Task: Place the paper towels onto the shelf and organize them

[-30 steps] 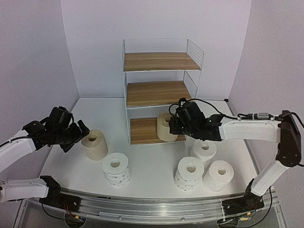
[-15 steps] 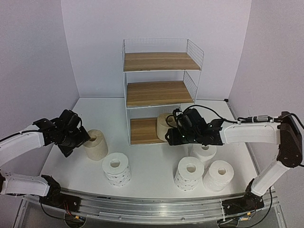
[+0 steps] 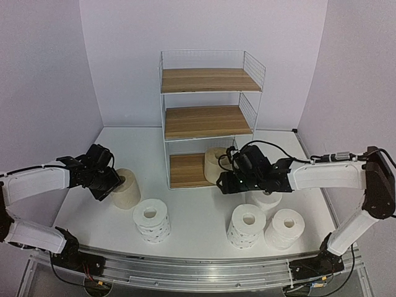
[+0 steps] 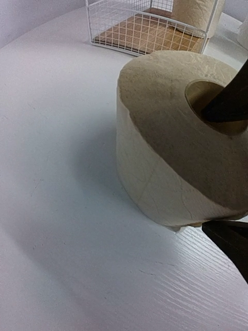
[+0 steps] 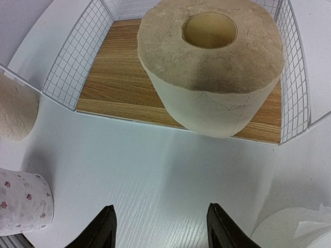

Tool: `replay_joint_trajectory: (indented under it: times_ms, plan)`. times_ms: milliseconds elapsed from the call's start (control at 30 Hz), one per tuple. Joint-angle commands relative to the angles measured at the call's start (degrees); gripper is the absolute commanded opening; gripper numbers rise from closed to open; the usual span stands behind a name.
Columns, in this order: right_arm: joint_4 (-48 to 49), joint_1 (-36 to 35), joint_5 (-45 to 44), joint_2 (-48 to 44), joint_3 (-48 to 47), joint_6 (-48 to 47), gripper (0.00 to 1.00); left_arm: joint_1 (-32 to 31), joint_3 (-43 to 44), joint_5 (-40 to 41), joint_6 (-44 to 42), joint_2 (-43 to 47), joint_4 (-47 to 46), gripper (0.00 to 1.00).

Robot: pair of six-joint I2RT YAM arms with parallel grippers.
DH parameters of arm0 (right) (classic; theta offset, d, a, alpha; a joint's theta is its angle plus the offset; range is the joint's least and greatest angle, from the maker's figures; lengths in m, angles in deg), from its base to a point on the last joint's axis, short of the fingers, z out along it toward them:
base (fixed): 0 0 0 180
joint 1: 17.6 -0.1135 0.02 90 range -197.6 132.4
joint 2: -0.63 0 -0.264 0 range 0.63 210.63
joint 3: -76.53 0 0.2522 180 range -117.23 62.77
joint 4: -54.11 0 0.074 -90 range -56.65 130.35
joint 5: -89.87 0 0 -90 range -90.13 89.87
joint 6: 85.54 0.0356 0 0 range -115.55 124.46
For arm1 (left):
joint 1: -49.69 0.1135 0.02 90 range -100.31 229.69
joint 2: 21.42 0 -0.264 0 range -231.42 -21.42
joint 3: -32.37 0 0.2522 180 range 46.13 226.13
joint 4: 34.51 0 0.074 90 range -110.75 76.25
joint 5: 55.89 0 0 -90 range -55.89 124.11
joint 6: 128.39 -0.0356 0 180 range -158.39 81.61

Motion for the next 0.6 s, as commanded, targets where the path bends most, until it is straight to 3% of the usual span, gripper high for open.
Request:
replay_joint_trajectory:
  times_ms: [0,133,200,333,567]
  plan:
    - [0.8,0.2,1.6,-4.3,0.8,-0.2,0.56,0.3,0.3,-0.7,-0.1,-2.2,-1.4,0.46]
    - [0.9,0.2,5.0,-6.2,1.4,-3.7,0.57,0.3,2.6,-1.0,-1.6,-1.8,1.5,0.10]
    - [0.8,0.2,8.0,-7.2,1.4,-6.4,0.58,0.3,5.7,-1.2,-3.9,-0.8,4.0,0.01]
    - [0.8,-0.5,16.4,-8.7,-0.2,-14.1,0.66,0.3,12.0,-6.3,-12.9,2.1,6.9,0.00]
    - [0.6,-6.4,25.9,-6.6,-6.0,-28.1,0.79,-0.4,21.0,-30.4,-28.7,2.2,6.8,0.00]
